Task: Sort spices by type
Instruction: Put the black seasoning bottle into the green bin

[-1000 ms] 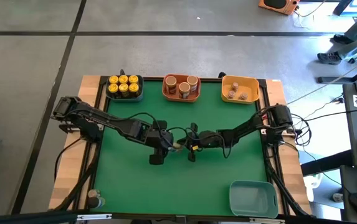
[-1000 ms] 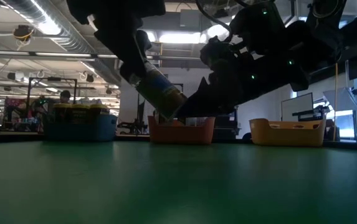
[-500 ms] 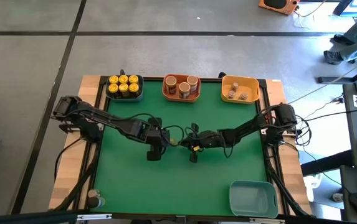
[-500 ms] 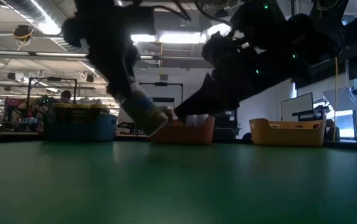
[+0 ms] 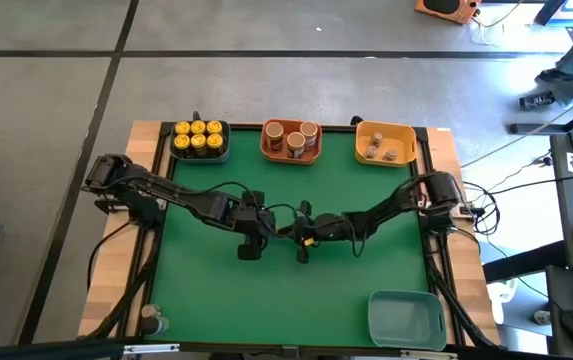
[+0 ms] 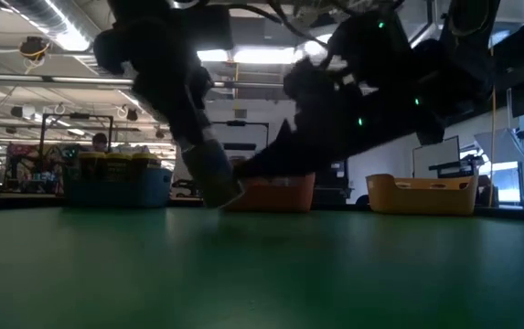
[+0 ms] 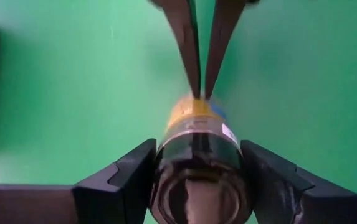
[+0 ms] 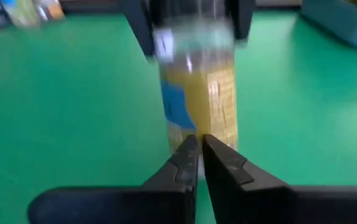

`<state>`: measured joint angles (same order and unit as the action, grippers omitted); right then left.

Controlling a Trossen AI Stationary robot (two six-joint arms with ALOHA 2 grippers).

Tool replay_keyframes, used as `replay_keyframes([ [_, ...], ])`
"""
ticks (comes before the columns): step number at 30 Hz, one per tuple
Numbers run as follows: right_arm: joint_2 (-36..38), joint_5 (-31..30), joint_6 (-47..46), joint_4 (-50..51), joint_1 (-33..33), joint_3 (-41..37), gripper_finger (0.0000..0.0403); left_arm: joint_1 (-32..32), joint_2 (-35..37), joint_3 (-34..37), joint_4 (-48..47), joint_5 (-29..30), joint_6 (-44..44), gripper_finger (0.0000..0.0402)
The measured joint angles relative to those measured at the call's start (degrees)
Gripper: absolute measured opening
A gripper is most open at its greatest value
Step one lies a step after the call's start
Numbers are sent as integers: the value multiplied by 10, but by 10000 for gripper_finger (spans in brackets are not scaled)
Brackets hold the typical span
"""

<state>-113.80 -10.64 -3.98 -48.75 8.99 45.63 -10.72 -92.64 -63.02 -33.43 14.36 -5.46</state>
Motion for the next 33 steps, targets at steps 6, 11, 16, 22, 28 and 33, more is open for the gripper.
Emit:
replay_keyframes([
  [6,-39,-14,0,9,0,21,27,-2,-1,0,41,2,6,210],
  [11,-41,-14,0,12,0,25,28,2,-17,0,50,3,10,210],
  [16,-41,-14,2,20,0,25,28,3,-37,-1,53,5,13,210],
  [22,-41,-14,2,28,0,25,28,0,-33,-1,45,5,17,210],
  [28,-41,-20,-2,23,0,25,28,3,-35,-1,58,2,29,211],
  [33,-41,-19,-5,23,0,25,40,3,-35,0,58,1,28,255],
])
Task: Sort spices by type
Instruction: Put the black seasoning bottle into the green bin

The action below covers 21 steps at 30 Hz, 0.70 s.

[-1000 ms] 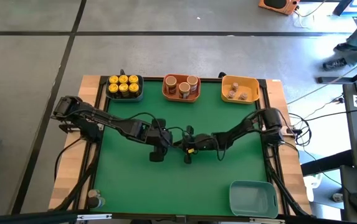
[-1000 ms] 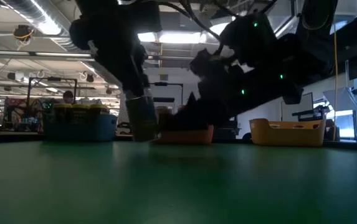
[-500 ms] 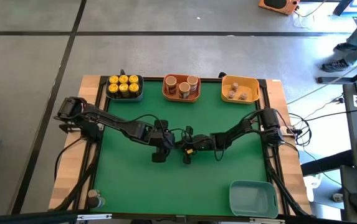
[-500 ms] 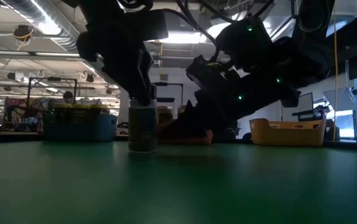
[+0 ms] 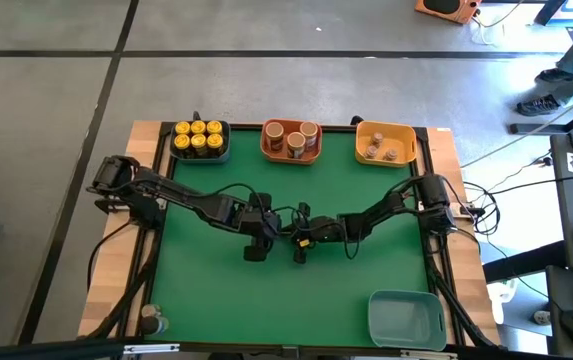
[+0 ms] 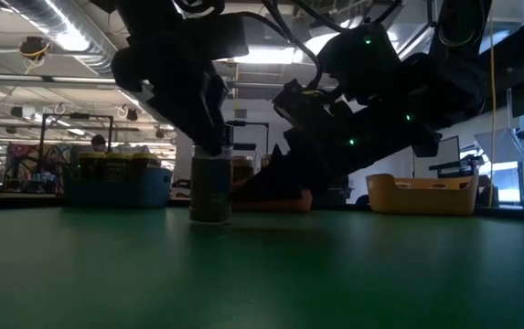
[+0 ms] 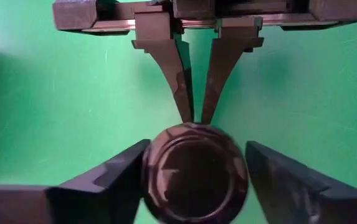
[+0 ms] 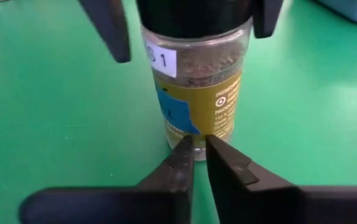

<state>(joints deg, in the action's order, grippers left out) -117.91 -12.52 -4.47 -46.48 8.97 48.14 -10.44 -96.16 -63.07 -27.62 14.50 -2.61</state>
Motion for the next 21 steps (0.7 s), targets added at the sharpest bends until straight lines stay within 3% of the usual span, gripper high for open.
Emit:
replay_keyframes([
  [6,0,0,-13,1,0,0,119,-4,1,-2,-5,0,-2,316],
  [12,20,-10,-16,32,0,0,221,-13,15,-19,-68,0,25,325],
  [17,83,-15,-17,139,0,0,282,-18,81,-7,-76,4,21,324],
  [21,133,-14,-17,206,0,0,309,-21,162,59,-56,8,9,324],
])
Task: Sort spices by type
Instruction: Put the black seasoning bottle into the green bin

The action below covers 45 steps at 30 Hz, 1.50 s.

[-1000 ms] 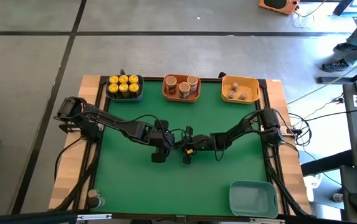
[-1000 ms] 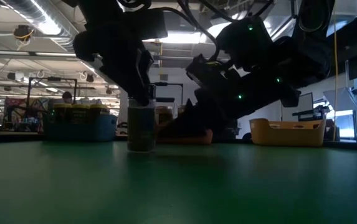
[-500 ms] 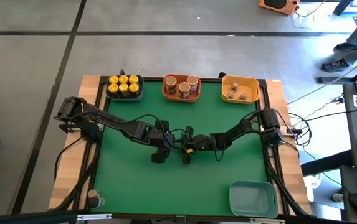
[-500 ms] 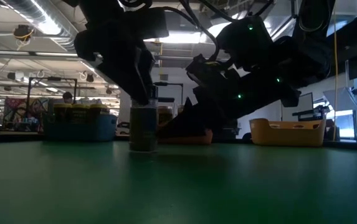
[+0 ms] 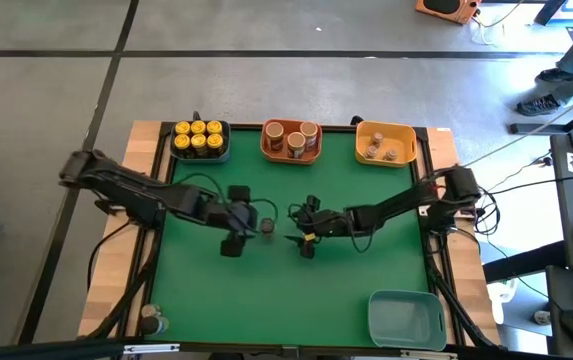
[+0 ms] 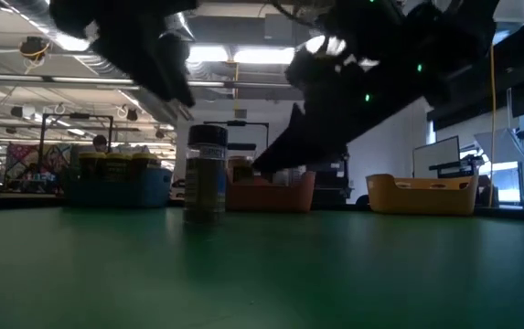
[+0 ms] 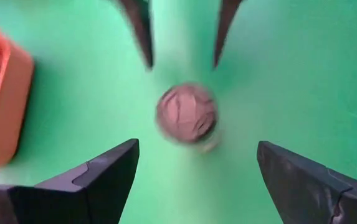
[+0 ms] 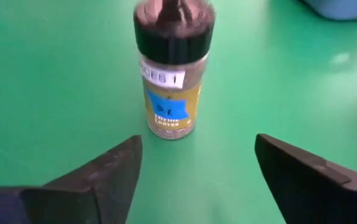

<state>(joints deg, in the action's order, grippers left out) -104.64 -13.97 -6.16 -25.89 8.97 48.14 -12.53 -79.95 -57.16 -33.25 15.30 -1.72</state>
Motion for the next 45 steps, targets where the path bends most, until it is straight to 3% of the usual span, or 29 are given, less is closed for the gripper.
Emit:
replay_keyframes([
  [4,31,8,0,7,0,0,320,1,82,114,83,4,-34,324],
  [7,34,15,0,-50,0,0,321,0,123,201,173,2,-64,324],
  [11,29,20,3,-113,0,11,321,1,134,285,304,2,-90,324],
  [16,-3,22,4,-89,0,74,321,2,113,351,446,2,-92,324],
  [20,-33,15,4,67,-8,164,321,2,92,374,540,2,-85,324],
  [25,-57,6,-24,232,-16,264,321,2,73,374,559,2,-71,324],
  [35,-102,41,-99,320,-23,350,321,2,30,374,563,3,-67,324],
  [41,-101,22,-116,382,-23,360,321,3,0,374,566,4,-62,324],
  [45,-109,21,-116,362,-24,356,321,3,-13,374,585,4,-54,324],
])
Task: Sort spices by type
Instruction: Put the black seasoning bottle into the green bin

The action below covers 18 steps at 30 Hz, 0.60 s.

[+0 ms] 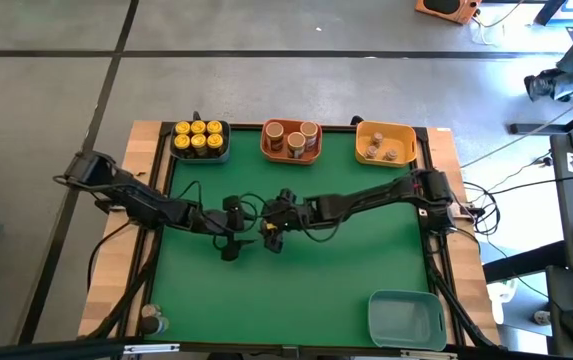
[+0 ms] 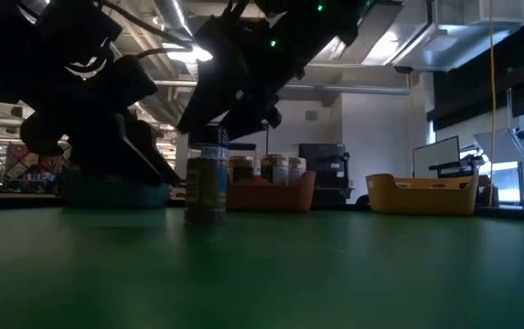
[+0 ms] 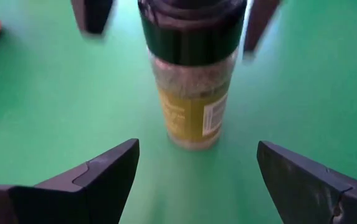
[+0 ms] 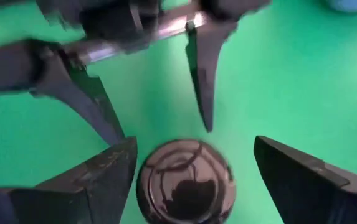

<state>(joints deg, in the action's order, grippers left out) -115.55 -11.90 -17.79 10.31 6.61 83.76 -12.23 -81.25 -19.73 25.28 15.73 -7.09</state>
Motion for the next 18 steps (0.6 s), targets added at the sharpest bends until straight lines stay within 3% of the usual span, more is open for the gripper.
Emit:
replay_keyframes([
  [6,-25,9,-2,0,1,-1,321,3,-12,0,44,0,4,324],
  [18,-55,-11,0,-4,1,-2,309,3,-21,0,41,0,11,324],
])
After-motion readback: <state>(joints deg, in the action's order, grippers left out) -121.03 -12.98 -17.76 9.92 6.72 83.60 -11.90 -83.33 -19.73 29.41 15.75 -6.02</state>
